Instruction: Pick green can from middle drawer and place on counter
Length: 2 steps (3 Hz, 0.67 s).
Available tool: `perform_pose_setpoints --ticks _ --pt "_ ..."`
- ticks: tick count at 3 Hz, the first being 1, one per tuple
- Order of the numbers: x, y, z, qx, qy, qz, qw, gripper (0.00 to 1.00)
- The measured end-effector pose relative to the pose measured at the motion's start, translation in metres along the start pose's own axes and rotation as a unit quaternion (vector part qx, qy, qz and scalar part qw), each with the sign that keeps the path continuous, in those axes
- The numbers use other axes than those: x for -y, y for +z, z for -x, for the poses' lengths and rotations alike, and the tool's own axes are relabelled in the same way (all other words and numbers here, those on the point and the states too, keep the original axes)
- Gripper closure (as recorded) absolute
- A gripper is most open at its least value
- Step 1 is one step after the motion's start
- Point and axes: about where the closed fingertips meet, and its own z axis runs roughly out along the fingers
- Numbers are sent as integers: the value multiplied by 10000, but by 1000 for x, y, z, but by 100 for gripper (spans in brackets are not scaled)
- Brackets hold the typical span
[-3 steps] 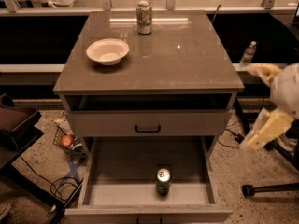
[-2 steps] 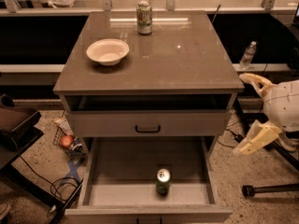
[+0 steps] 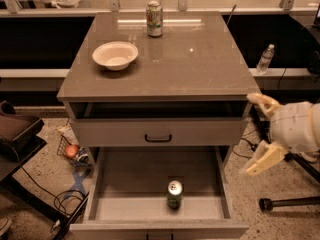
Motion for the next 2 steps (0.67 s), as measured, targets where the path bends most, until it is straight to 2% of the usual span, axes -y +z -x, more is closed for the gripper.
perform_pose_setpoints --ticks 1,2 --pt "-37 57 -35 508 465 267 9973 0" --pt "-74 115 -67 1067 867 398 9897 0"
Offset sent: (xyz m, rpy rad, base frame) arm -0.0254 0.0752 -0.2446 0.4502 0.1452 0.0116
